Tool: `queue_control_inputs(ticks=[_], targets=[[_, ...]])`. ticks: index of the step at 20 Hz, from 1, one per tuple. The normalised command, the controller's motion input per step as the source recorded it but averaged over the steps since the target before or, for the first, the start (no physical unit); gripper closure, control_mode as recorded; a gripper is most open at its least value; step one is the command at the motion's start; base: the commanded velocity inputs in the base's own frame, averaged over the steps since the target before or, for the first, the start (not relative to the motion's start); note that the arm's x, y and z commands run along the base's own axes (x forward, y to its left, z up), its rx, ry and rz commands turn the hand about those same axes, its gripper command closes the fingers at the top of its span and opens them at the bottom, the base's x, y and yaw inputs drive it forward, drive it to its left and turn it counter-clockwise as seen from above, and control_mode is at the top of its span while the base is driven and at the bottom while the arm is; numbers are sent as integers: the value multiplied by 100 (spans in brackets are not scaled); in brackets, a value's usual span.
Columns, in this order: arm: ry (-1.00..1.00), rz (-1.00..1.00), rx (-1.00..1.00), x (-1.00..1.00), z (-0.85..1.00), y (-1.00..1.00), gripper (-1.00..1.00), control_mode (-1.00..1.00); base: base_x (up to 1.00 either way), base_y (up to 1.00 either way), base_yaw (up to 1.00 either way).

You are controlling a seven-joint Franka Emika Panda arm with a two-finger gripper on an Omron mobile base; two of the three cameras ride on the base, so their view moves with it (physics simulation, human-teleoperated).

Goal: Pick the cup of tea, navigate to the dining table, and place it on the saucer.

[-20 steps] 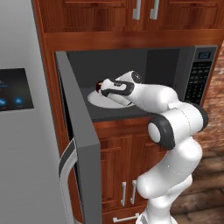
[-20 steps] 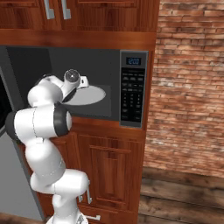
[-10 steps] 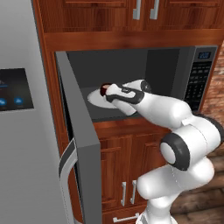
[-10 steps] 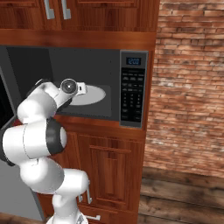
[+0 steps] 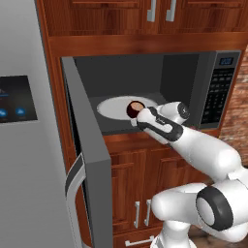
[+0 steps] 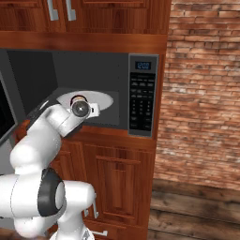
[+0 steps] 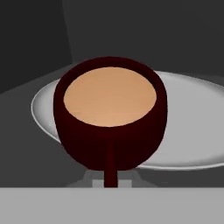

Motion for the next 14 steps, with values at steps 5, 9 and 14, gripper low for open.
queue_control_inputs(ticks=[5,9,14], targets=[[20,0,-2,-38,73,-15,100,-100,0,0,0],[21,0,-5,-19,76,0,100,-100,0,0,0],[21,0,-6,-22,44,-1,100,-100,0,0,0]])
